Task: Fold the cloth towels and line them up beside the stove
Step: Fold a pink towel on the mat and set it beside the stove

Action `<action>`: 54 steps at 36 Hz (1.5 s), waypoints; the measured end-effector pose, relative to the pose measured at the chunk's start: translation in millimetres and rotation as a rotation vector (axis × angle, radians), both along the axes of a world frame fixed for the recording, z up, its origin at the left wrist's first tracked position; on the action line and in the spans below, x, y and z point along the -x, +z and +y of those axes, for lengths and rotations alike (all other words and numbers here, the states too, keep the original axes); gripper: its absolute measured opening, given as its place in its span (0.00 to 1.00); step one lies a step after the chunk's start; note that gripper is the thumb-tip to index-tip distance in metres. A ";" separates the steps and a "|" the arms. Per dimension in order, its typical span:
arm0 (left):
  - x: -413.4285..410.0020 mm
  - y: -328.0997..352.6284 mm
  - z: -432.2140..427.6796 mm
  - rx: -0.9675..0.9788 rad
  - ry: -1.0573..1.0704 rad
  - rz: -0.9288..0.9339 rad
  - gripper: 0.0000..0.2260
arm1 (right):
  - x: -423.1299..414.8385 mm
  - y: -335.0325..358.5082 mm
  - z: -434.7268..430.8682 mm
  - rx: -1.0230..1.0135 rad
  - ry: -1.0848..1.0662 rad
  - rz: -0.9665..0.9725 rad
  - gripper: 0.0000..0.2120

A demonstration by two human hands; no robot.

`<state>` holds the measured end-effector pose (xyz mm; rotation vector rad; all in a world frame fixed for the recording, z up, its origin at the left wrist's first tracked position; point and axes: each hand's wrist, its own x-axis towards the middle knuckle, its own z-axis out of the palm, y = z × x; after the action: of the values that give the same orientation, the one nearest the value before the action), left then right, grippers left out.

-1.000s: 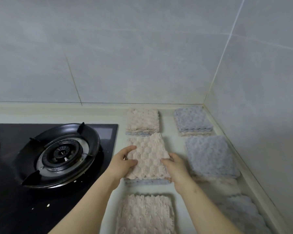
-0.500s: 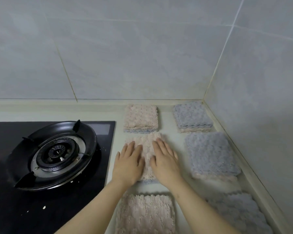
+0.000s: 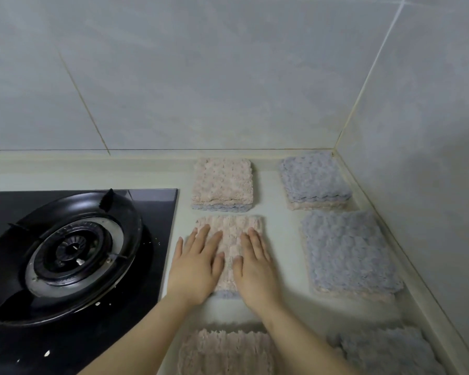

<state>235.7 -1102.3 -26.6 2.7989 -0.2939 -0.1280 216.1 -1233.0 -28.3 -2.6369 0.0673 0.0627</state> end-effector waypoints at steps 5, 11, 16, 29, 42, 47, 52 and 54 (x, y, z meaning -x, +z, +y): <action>-1.3 2.7 0.3 0.016 -0.012 0.022 0.40 | 3.3 1.5 2.1 0.013 -0.016 0.022 0.46; 7.2 22.5 3.8 0.215 0.031 0.040 0.33 | 7.5 27.1 4.9 0.003 -0.017 0.038 0.26; 36.4 56.4 28.6 0.506 0.180 0.020 0.18 | 31.5 61.9 29.8 -0.176 -0.093 -0.177 0.35; 186.0 87.9 216.8 0.786 0.781 -0.137 0.09 | 115.8 93.9 229.3 -0.550 0.402 0.048 0.11; 376.1 81.0 441.5 0.798 1.145 -0.284 0.08 | 264.5 83.9 477.3 -0.581 0.711 0.282 0.12; 417.8 76.8 498.5 0.816 1.193 -0.299 0.08 | 304.5 78.9 537.6 -0.569 0.768 0.362 0.12; 441.1 73.6 545.5 0.859 1.253 -0.332 0.09 | 321.9 78.9 593.5 -0.528 0.844 0.382 0.12; 444.5 71.9 564.0 0.849 1.283 -0.332 0.08 | 323.6 78.4 615.7 -0.516 0.866 0.386 0.13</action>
<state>-208.8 -538.3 45.3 1.6856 1.0936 0.5984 -107.6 -617.3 50.1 -1.9278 -0.8402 0.7617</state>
